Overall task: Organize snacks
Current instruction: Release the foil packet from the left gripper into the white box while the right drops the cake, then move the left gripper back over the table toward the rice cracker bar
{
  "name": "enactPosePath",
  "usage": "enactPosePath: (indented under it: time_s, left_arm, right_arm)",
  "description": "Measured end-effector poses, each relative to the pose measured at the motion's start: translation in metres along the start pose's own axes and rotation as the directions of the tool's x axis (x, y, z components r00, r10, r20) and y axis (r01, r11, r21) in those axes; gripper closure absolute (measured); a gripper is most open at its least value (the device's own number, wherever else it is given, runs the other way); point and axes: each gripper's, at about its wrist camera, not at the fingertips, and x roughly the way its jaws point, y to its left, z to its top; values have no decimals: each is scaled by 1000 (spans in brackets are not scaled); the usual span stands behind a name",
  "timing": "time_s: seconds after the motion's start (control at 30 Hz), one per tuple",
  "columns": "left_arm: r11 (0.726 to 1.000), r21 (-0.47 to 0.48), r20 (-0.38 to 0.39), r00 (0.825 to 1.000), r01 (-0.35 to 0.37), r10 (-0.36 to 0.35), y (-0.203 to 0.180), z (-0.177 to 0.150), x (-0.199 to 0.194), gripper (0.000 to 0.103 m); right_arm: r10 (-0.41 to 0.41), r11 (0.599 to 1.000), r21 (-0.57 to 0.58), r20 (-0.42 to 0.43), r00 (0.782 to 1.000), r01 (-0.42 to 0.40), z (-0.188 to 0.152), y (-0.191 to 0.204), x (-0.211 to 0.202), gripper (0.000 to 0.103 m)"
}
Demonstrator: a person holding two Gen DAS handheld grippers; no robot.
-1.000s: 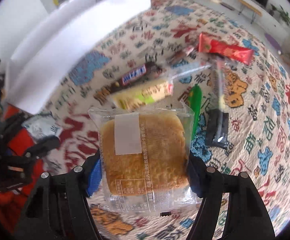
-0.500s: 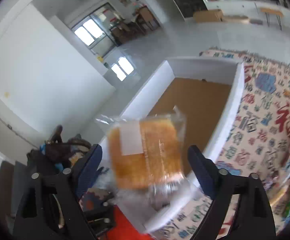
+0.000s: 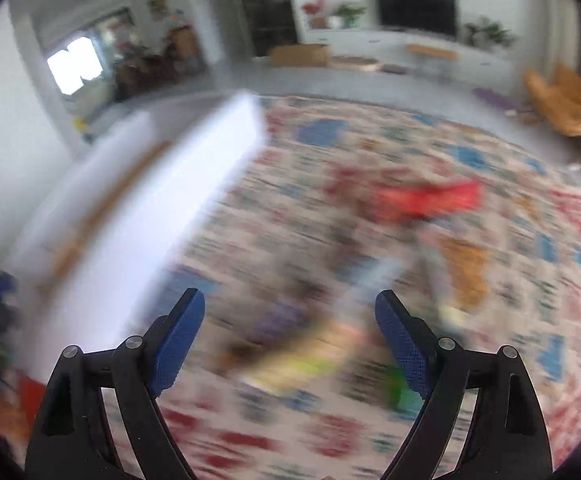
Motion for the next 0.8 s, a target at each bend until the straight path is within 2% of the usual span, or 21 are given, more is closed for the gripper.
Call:
enactPosePath:
  time_s: [0.07, 0.13, 0.2, 0.27, 0.37, 0.47, 0.5, 0.6, 0.63, 0.73, 0.8]
  left_arm:
    - [997, 69, -54, 998, 34, -30, -34, -12, 22, 3]
    - [988, 151, -108, 994, -16, 32, -58, -23, 47, 3]
    - [969, 228, -93, 989, -92, 116, -70, -23, 57, 5]
    - [958, 259, -43, 989, -124, 140, -70, -12, 52, 5]
    - [959, 236, 58, 988, -155, 145, -50, 15, 38, 5]
    - [947, 189, 180, 957, -260, 227, -24, 42, 45, 1]
    - [945, 173, 177, 952, -279, 248, -12, 50, 57, 1]
    - [953, 127, 85, 960, -277, 267, 12, 61, 90, 1]
    - [951, 119, 78, 958, -284, 276, 14, 61, 93, 2]
    - [950, 115, 141, 951, -291, 275, 12, 56, 87, 1]
    - [962, 128, 143, 964, -242, 224, 6, 53, 86, 1]
  right_arm:
    - [-112, 994, 5, 10, 994, 112, -31, -44, -9, 13]
    - [-202, 979, 12, 9, 979, 202, -54, -82, -14, 14]
    - [-269, 963, 26, -6, 963, 269, -77, -114, -18, 13]
    - [-308, 950, 48, -19, 951, 309, -95, -136, -23, 13]
    - [-329, 943, 54, -20, 944, 329, -112, -152, -20, 14]
    - [-313, 948, 60, -10, 950, 313, -118, -160, -15, 14]
    - [-308, 949, 70, -5, 952, 307, -118, -162, -18, 14]
    - [-288, 953, 94, -19, 958, 288, -116, -167, -14, 14]
    - [-278, 955, 102, -21, 960, 278, -116, -169, -13, 14]
    - [-248, 960, 127, -26, 968, 249, -120, -174, -9, 14]
    - [-254, 959, 122, -25, 967, 255, -120, -173, -11, 14]
